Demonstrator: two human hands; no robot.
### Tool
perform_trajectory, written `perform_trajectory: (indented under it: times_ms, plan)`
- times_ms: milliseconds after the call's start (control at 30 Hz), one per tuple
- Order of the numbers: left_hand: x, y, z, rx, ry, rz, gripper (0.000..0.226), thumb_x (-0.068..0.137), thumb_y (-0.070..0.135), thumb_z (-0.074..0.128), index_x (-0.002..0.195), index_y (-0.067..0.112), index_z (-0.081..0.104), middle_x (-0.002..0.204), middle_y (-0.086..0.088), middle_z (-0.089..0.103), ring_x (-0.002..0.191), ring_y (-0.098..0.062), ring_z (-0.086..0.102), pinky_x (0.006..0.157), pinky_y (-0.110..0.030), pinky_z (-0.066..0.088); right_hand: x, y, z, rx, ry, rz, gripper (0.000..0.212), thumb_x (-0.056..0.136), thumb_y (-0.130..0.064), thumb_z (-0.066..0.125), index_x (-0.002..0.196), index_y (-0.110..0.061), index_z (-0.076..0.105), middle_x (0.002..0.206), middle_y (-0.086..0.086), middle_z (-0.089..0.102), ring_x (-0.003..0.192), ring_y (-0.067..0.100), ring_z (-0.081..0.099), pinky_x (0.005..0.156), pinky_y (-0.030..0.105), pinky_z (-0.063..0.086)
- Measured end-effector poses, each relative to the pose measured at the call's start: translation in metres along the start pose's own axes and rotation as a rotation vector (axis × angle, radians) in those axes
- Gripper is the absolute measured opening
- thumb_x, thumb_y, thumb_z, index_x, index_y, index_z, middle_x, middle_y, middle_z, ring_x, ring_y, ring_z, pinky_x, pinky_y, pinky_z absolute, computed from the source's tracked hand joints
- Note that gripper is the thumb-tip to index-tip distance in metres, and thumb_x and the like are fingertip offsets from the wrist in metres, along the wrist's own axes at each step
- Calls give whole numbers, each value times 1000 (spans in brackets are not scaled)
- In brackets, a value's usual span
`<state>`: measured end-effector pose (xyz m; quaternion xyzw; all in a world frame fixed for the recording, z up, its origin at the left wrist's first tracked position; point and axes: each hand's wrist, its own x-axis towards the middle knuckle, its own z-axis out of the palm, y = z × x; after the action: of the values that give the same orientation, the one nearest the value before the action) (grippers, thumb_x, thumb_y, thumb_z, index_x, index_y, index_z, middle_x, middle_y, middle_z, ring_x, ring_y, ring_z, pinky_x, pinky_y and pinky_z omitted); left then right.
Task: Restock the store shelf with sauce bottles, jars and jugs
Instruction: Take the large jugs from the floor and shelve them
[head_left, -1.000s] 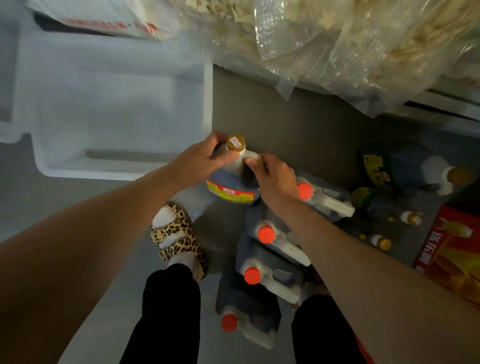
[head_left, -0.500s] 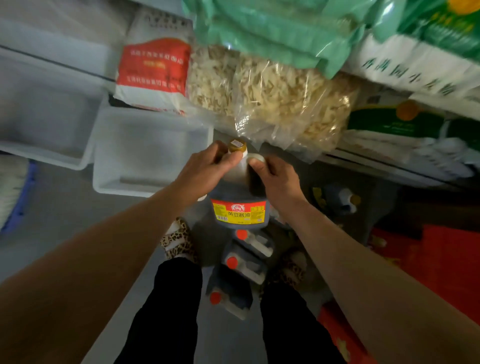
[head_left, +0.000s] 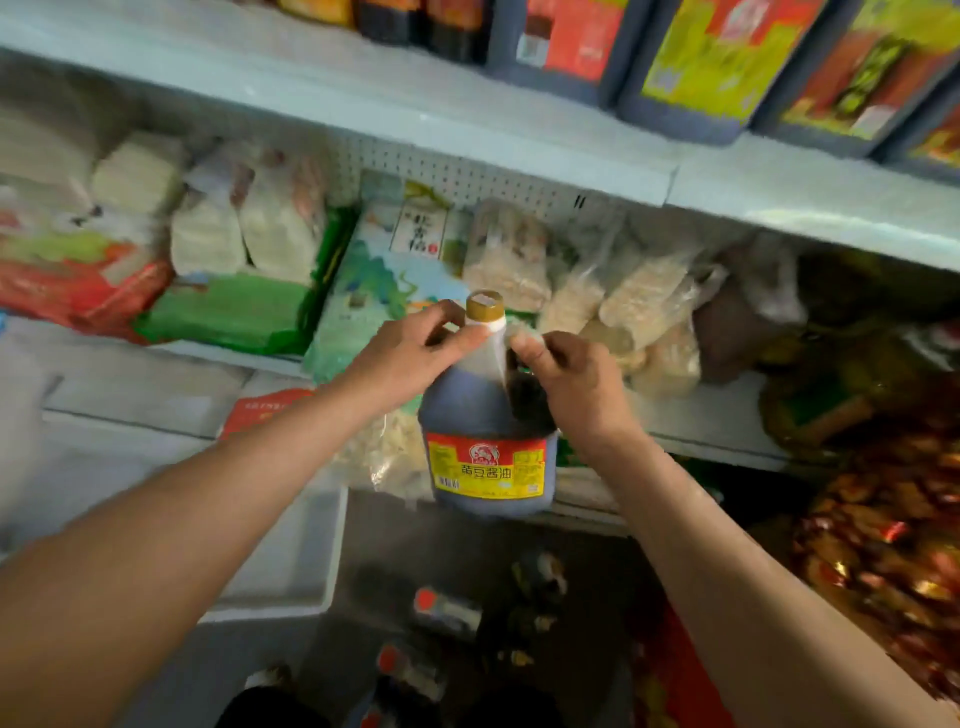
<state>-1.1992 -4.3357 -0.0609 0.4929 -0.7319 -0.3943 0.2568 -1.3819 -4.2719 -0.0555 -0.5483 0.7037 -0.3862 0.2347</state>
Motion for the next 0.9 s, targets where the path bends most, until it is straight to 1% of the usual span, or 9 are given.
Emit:
perform_trajectory:
  times_ms: [100,200,300,367,567,633,733,833,900]
  plan:
    - [13,66,-20,41,-118,153,74,70,47,84,133,35,46,117,12,62,115,-9,59,94,-24,48,16,-43,-69,0,110,-66,46,94,-48,63,67,-10,59,60,1,54,61,15,45,61,39,39]
    - [30,133,-32,138,-136,293,116,58,37,94,150,31,24,129,12,50,121,-9,51,95,-19,44,36,-84,-132,-12,224,-132,45,94,-44,63,60,-17,55,57,-5,53,57,13,47,59,34,38]
    - [55,197,-45,117,-91,405,118,55,34,95,150,29,24,135,11,50,124,-10,51,101,-28,45,62,-113,-186,24,303,-181,44,94,-47,63,77,-7,70,72,8,69,72,24,61,71,39,47]
    - [75,234,-52,86,-85,457,118,54,34,96,149,28,26,136,9,52,123,-10,53,104,-35,46,82,-126,-217,68,341,-220,44,94,-47,64,77,-6,70,69,7,68,69,18,58,69,37,47]
    - [140,307,-47,165,-5,475,111,60,30,94,147,30,26,123,11,53,109,-10,54,86,-25,46,152,-132,-277,188,280,-216,49,81,-64,62,81,-16,72,82,0,75,79,17,67,82,44,54]
    - [160,316,-41,208,10,463,114,59,32,94,148,32,22,130,8,53,112,-14,55,90,-30,47,169,-125,-288,144,259,-221,52,83,-66,59,80,-15,69,74,-6,72,71,16,60,73,42,51]
    - [183,324,-36,286,42,447,115,56,34,94,146,32,22,136,-2,54,119,-23,55,96,-39,49,191,-114,-297,84,224,-235,44,97,-51,56,79,-11,66,58,-10,57,59,10,43,63,34,38]
    - [197,325,-28,306,41,443,112,55,34,94,144,32,26,137,-3,54,119,-24,55,97,-39,49,208,-102,-297,97,217,-191,45,97,-52,55,94,-10,70,85,10,72,74,15,55,71,37,46]
    - [203,322,-21,342,58,433,111,54,38,93,143,35,26,140,-3,52,120,-26,54,97,-41,49,211,-93,-296,103,199,-158,41,98,-49,56,102,-10,67,94,11,70,84,17,58,73,34,47]
